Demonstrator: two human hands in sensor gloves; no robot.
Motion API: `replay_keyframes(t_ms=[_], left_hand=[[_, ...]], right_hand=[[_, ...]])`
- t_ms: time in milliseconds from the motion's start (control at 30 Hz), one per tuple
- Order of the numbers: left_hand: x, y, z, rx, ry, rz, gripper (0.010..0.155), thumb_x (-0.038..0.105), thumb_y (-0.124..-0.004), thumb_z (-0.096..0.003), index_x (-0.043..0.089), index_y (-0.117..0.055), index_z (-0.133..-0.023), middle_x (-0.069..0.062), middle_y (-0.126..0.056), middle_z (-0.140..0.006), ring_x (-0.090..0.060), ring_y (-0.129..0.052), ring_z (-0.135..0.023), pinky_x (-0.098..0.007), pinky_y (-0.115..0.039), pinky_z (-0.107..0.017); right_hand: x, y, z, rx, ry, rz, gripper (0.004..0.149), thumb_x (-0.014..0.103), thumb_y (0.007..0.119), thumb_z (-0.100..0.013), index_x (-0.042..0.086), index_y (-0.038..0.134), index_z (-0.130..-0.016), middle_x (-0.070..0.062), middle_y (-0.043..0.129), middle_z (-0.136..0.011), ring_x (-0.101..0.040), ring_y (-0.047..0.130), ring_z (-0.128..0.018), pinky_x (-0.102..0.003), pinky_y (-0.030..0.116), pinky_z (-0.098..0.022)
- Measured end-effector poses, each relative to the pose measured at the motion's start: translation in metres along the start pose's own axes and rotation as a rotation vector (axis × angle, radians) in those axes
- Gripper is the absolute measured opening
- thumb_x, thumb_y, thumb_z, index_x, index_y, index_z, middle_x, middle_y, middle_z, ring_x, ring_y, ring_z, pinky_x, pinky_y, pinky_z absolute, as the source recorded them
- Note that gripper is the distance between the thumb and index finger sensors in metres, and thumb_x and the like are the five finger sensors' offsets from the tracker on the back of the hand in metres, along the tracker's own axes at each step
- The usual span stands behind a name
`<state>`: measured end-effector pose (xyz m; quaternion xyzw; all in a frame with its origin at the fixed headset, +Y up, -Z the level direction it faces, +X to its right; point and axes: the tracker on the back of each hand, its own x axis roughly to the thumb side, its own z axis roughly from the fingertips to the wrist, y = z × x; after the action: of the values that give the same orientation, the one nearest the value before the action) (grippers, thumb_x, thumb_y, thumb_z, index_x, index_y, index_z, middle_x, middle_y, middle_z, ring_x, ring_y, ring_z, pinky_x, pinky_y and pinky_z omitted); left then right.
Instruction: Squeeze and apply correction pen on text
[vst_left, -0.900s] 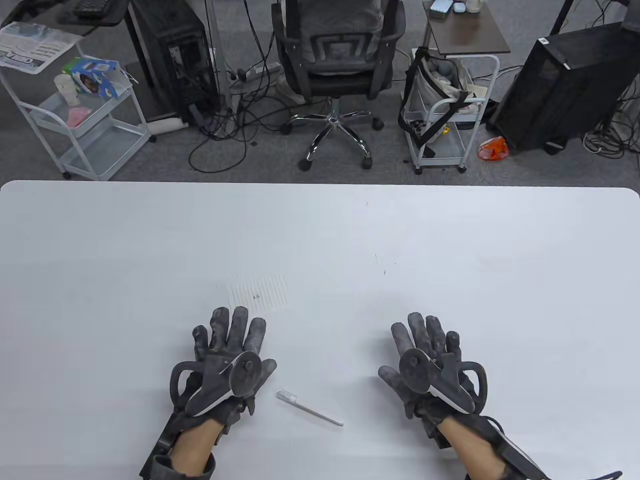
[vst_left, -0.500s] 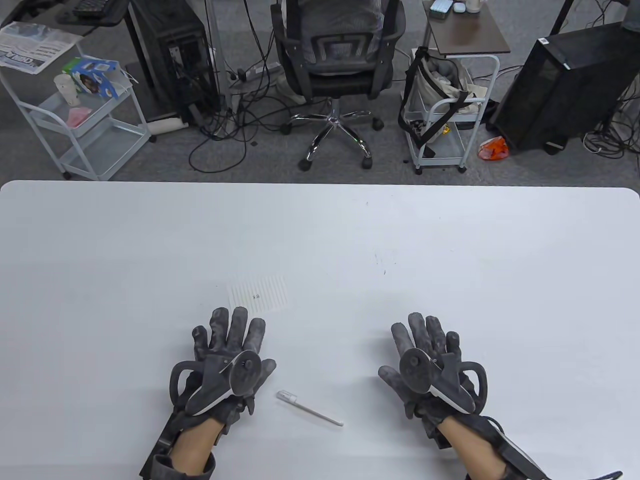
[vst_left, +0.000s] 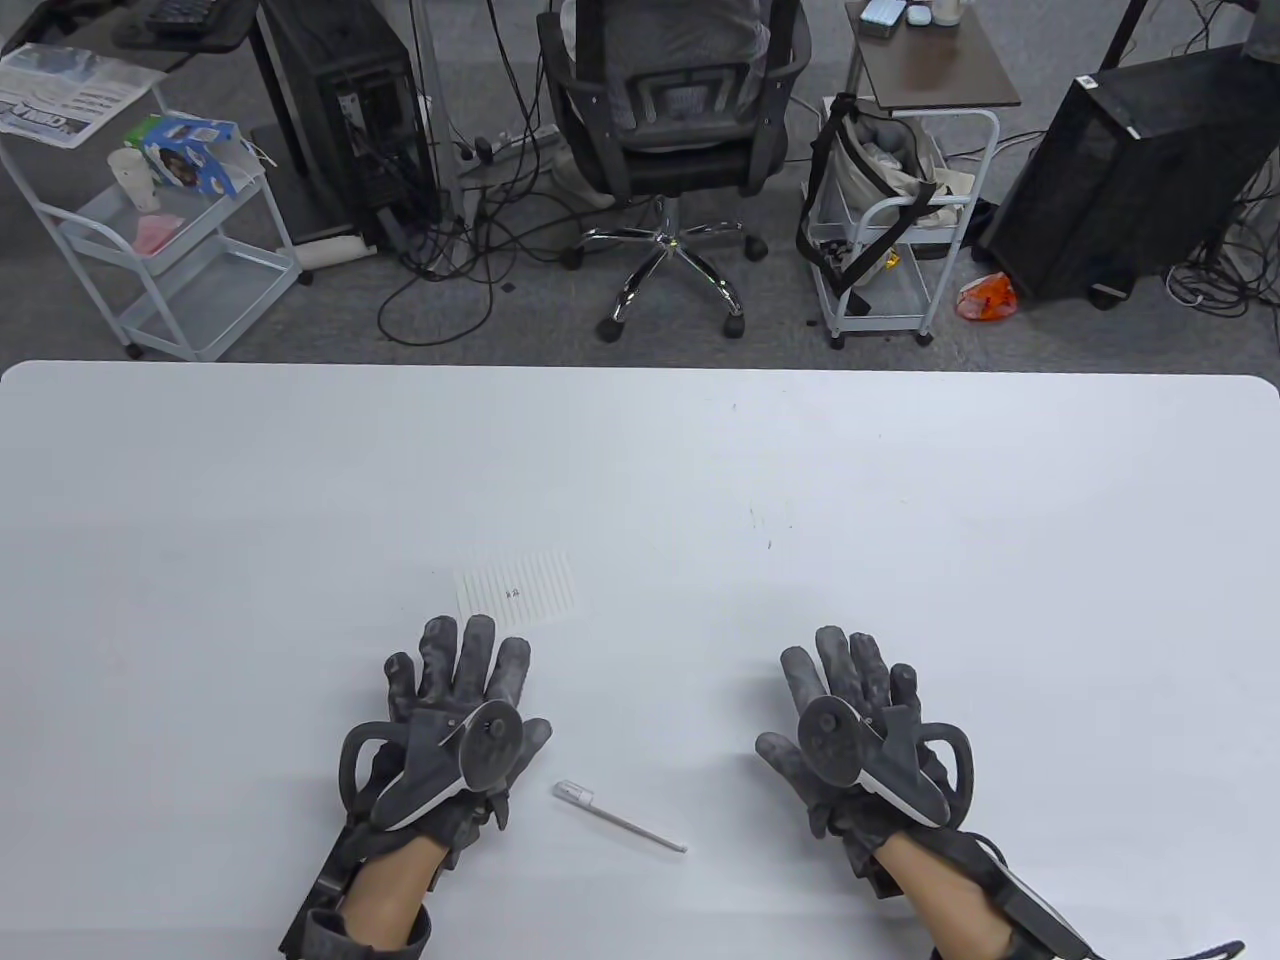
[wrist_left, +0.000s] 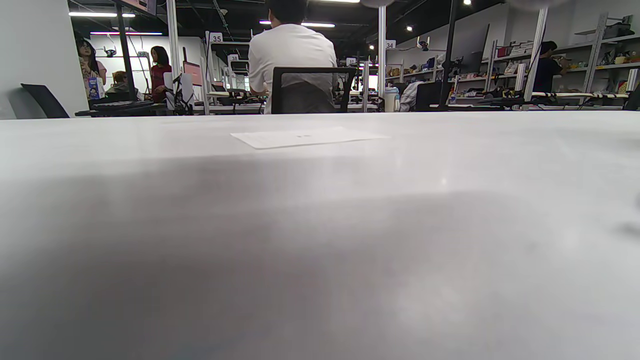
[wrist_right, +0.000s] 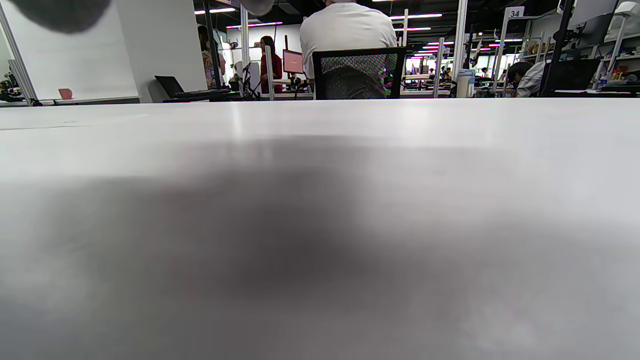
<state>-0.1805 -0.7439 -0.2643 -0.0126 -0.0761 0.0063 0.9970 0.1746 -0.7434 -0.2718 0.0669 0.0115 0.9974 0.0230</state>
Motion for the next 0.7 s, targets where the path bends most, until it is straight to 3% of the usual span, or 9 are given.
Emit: replay_keyframes(t_ms=[233,700], left_hand=[[-0.009,0.006,-0.004,-0.009,0.028,0.028,0.081,0.07,-0.057,-0.0395,0.036,-0.033,-0.109,-0.001,-0.025,-0.122,-0.04,-0.024,-0.113,-0.069,-0.033,-0.074],[-0.037,0.061,-0.053,0.044,0.186,0.015,0.081,0.07,-0.058,-0.0389,0.037,-0.034,-0.109,0.002,-0.026,-0.123,-0.037,-0.024,-0.115,-0.068,-0.034,-0.076]], right_hand=[[0.001,-0.002,0.002,-0.008,-0.007,-0.008,0.081,0.075,0.057,-0.04,0.036,0.029,-0.105,-0.003,0.019,-0.12,-0.038,0.021,-0.108,-0.064,0.032,-0.076],[0.0,-0.008,0.003,-0.03,-0.012,-0.035,0.082,0.075,0.057,-0.04,0.035,0.029,-0.105,-0.004,0.019,-0.12,-0.038,0.022,-0.108,-0.064,0.032,-0.076]])
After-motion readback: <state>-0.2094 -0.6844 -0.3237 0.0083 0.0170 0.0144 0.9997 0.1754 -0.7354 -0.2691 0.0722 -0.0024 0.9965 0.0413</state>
